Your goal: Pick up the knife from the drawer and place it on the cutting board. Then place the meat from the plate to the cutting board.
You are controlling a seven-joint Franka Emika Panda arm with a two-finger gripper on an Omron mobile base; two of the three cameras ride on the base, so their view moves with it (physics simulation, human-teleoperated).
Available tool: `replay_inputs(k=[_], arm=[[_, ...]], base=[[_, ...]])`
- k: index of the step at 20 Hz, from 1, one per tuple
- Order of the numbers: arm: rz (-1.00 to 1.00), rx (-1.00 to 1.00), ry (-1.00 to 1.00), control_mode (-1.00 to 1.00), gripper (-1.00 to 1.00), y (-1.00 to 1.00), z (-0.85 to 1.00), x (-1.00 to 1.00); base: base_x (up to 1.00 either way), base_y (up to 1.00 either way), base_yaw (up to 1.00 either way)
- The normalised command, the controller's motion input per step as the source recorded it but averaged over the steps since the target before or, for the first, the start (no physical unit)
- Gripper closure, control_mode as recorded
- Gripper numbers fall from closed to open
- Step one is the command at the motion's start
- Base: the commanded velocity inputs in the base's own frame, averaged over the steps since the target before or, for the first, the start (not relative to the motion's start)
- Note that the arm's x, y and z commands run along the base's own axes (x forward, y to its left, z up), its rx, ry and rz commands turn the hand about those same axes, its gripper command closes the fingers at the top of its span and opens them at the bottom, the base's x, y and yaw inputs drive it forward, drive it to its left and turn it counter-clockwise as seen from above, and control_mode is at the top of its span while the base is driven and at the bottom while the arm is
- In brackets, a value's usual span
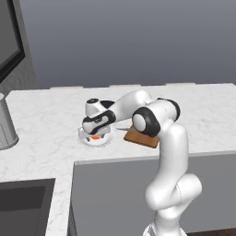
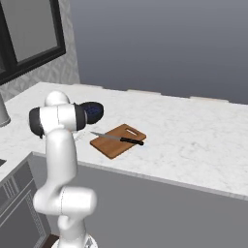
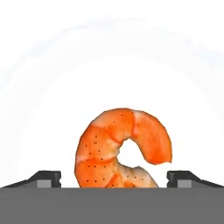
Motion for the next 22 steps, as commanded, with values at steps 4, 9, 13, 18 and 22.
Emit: replay_inputs(k=[4, 9, 13, 18, 22], arm=[[0.00, 0.00, -0.07, -1.00, 1.00, 0.00, -0.13, 0.11], [0.00, 0.00, -0.09, -1.00, 1.00, -0.09, -0.05, 0.00], [-0.10, 0.03, -0.19, -1.00, 1.00, -0.56, 0.34, -0.39], [-0.22, 0.03, -0.17, -1.00, 1.00, -0.98, 0.82, -0.83], [-0.26, 0.00, -0.08, -1.00, 1.00, -1.00, 0.70, -0.83]], base=[[0.00, 0.00, 0.00], [0.00, 0.00, 0.00], [0.00, 0.00, 0.00], [0.00, 0.00, 0.00], [0.00, 0.00, 0.00]])
